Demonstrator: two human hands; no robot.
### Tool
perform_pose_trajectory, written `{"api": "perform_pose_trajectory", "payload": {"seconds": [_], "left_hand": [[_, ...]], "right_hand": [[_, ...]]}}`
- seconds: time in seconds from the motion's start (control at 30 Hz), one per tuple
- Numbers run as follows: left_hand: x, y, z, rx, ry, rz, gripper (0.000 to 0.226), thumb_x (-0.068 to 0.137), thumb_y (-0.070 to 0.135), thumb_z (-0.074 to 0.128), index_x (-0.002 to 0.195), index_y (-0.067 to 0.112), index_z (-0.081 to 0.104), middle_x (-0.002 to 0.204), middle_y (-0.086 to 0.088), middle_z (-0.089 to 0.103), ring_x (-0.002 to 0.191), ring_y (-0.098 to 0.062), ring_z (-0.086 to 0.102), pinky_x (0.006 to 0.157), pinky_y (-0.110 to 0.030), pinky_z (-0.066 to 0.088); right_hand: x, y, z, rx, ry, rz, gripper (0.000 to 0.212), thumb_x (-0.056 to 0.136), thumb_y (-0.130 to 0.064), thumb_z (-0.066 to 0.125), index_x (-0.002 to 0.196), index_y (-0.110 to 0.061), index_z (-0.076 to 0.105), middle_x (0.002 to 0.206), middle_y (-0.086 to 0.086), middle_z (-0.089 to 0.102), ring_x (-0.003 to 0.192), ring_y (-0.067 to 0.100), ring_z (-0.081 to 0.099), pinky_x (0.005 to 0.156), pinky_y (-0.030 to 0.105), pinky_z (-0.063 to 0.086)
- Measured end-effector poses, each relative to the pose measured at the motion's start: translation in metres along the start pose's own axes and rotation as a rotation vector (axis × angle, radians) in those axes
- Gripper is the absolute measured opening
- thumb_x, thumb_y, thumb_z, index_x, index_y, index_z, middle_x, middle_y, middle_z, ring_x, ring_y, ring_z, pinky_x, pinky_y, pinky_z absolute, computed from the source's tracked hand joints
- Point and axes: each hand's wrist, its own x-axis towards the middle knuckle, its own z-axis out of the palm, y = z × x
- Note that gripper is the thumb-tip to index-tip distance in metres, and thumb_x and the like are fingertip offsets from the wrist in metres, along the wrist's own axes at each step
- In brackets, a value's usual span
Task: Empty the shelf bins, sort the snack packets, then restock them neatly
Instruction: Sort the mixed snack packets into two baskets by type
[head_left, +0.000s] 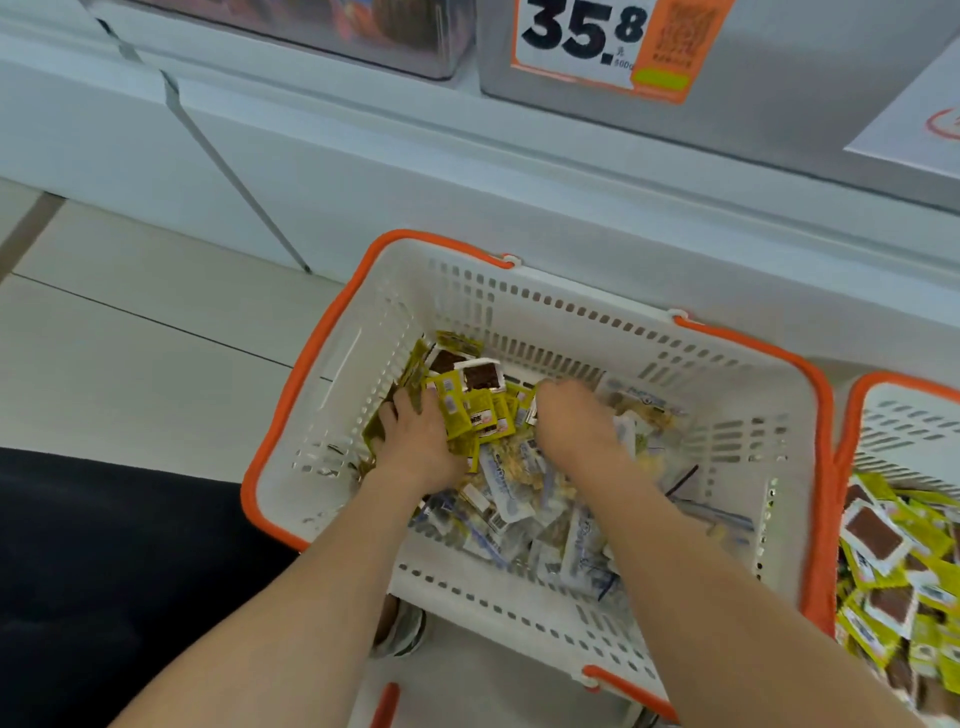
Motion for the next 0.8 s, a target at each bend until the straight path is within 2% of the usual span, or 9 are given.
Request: {"api": "perform_pose_trajectory", "payload": {"seconds": [0.1,0.2,0.3,0.43,0.5,0.53,0.6,0.7,0.8], "left_hand": [[-0.002,0.006,0.005,0.048,0.034,-0.004,0.136,0.068,0.055,0.089,0.161,0.024,-0.005,0.164,-0.011,-0.014,0.153,-0.047,-0.006,0.116,-0.070,0.025],[0.003,0.013,0.010,0.020,0.150,-0.030,0.147,0.066,0.049,0.093,0.162,0.020,-0.015,0.166,-0.012,-0.022,0.153,-0.051,-0.004,0.116,-0.067,0.029],[0.010,0.019,0.010,0.009,0.143,-0.057,0.155,0.063,0.052,0.095,0.160,0.013,-0.019,0.166,-0.016,-0.005,0.153,-0.048,0.005,0.115,-0.065,0.030],[0.025,0.017,0.000,0.111,0.159,-0.036,0.157,0.055,0.059,0.095,0.160,0.000,-0.006,0.152,-0.022,0.026,0.142,-0.043,0.028,0.114,-0.058,0.030],[0.032,0.013,0.000,0.154,0.135,0.039,0.145,0.057,0.069,0.087,0.158,0.000,0.009,0.149,-0.021,0.032,0.138,-0.042,0.031,0.113,-0.058,0.030],[0.035,0.010,0.002,0.136,0.098,0.063,0.144,0.058,0.074,0.083,0.159,0.002,0.009,0.151,-0.023,0.028,0.140,-0.044,0.028,0.115,-0.058,0.030],[0.037,0.005,0.003,0.067,-0.008,0.075,0.153,0.058,0.079,0.081,0.163,0.008,-0.004,0.162,-0.024,0.009,0.150,-0.048,0.014,0.121,-0.059,0.027],[0.041,0.006,0.001,0.069,-0.091,0.086,0.161,0.056,0.070,0.089,0.163,0.013,-0.017,0.168,-0.022,-0.009,0.155,-0.049,0.002,0.124,-0.058,0.022],[0.049,0.006,-0.002,0.058,-0.078,0.115,0.154,0.055,0.058,0.094,0.162,0.010,-0.007,0.164,-0.023,0.010,0.152,-0.048,0.019,0.120,-0.057,0.028]], "right_hand": [[0.012,0.007,0.018,0.042,-0.067,-0.078,0.036,0.093,0.008,0.054,0.128,-0.001,0.053,0.124,0.020,0.058,0.114,0.038,0.058,0.079,0.040,0.045],[0.021,0.011,0.030,0.027,-0.069,-0.010,0.044,0.092,-0.003,0.059,0.136,-0.004,0.050,0.133,0.022,0.057,0.124,0.041,0.053,0.096,0.044,0.049],[0.031,0.009,0.029,0.026,-0.149,0.121,0.065,0.083,-0.020,0.072,0.142,-0.011,0.046,0.141,0.021,0.052,0.133,0.044,0.046,0.107,0.052,0.046],[0.040,0.011,0.018,-0.072,-0.318,0.143,0.089,0.081,-0.020,0.072,0.157,-0.013,0.026,0.157,0.020,0.033,0.144,0.041,0.037,0.113,0.055,0.040],[0.041,0.009,0.021,-0.149,-0.311,0.120,0.087,0.082,-0.020,0.071,0.156,-0.009,0.028,0.157,0.021,0.033,0.144,0.042,0.033,0.115,0.055,0.034],[0.042,0.007,0.024,-0.171,-0.277,0.101,0.081,0.082,-0.021,0.071,0.153,-0.007,0.034,0.154,0.021,0.037,0.143,0.042,0.034,0.115,0.055,0.032],[0.046,0.005,0.036,-0.173,-0.192,0.076,0.069,0.084,-0.018,0.072,0.145,-0.003,0.044,0.148,0.020,0.044,0.139,0.041,0.037,0.114,0.053,0.032],[0.053,0.005,0.043,-0.110,-0.123,0.055,0.064,0.089,-0.018,0.074,0.144,-0.001,0.046,0.144,0.022,0.048,0.136,0.041,0.044,0.114,0.051,0.039],[0.060,0.004,0.045,0.123,-0.029,0.045,0.058,0.091,-0.025,0.076,0.139,-0.006,0.049,0.137,0.019,0.054,0.126,0.039,0.055,0.101,0.047,0.047]]}}
